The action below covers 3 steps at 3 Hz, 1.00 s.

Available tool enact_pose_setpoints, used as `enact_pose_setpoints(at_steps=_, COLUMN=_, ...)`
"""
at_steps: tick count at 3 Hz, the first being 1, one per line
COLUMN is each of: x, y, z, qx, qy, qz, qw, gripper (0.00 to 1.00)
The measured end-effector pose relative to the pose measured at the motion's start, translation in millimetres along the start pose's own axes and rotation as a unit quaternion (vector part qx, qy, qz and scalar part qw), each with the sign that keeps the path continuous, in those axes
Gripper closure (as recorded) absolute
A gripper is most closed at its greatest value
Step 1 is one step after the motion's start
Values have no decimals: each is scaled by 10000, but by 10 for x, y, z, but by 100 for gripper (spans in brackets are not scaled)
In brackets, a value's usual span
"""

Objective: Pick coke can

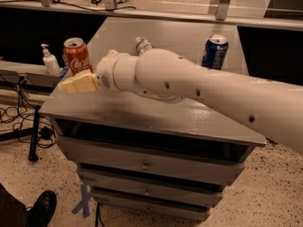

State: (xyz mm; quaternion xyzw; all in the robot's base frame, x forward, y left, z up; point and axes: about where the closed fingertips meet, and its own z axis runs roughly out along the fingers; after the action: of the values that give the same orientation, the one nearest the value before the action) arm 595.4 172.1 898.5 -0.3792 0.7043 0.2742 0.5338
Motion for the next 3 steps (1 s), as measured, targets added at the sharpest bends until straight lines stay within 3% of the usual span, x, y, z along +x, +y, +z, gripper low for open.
enact_pose_setpoints(at_steps=3, x=-67, y=-424, z=672, qx=254, qy=-334, qz=75, qw=9991, gripper=0)
